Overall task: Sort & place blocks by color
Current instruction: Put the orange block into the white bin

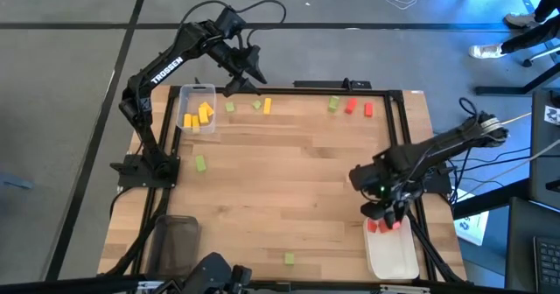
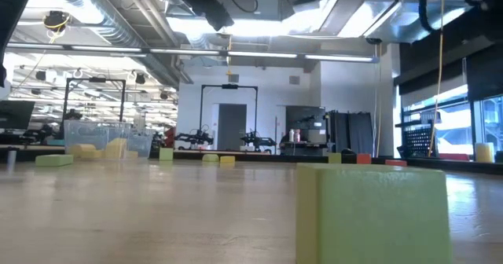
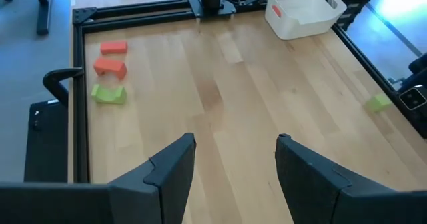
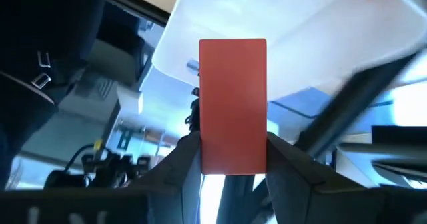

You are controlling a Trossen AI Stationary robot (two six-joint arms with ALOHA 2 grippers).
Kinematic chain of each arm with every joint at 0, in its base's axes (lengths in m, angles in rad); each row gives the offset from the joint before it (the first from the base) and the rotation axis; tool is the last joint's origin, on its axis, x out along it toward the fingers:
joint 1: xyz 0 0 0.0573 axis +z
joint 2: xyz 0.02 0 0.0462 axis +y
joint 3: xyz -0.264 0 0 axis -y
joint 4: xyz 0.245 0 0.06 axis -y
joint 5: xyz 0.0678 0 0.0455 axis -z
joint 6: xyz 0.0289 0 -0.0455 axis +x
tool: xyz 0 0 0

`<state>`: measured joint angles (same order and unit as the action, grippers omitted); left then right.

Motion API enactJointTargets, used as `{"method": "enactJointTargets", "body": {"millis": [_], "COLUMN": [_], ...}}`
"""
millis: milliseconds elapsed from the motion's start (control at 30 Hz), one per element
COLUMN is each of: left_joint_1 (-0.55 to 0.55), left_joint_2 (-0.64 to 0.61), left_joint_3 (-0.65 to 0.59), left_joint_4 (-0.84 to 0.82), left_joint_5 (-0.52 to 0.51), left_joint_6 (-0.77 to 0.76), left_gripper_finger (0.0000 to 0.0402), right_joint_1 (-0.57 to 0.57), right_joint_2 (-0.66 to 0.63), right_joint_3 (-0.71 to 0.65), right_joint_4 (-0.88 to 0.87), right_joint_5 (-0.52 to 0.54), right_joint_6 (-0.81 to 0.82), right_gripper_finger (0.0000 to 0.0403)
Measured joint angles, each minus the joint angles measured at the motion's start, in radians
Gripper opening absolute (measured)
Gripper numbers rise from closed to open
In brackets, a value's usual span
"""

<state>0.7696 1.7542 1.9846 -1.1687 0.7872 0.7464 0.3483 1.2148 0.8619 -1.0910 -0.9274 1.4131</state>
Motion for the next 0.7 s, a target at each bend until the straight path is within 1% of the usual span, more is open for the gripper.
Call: {"method": "enactJointTargets", "body": {"millis": [100,200,500,533,700], "left_joint_1": [0.000,0.000,0.000,0.000,0.000], "left_joint_2": [0.000,0.000,0.000,0.000,0.000], "left_joint_3": [0.000,0.000,0.000,0.000,0.000], "left_joint_4": [0.000,0.000,0.001,0.001,0.001], "left_joint_5": [0.000,0.000,-0.018,-0.018,-0.018], "left_joint_6": [0.000,0.000,-0.004,-0.004,-0.011], "left_gripper_finger": [0.0195,0.0195,0.0195,0.0195,0.0195], "right_joint_1": [0.030,0.050,0.056,0.056,0.056], "right_joint_2": [0.000,0.001,0.001,0.001,0.001], "right_joint_3": [-0.087,-0.150,-0.252,-0.257,-0.263], "right_joint_4": [0.148,0.240,0.327,0.332,0.353], "right_joint_5": [-0.032,-0.037,-0.013,-0.003,0.034], "right_joint_6": [0.051,0.064,0.057,0.050,0.047], "right_gripper_finger": [0.0128,0.0128,0.0128,0.0131,0.0177]}}
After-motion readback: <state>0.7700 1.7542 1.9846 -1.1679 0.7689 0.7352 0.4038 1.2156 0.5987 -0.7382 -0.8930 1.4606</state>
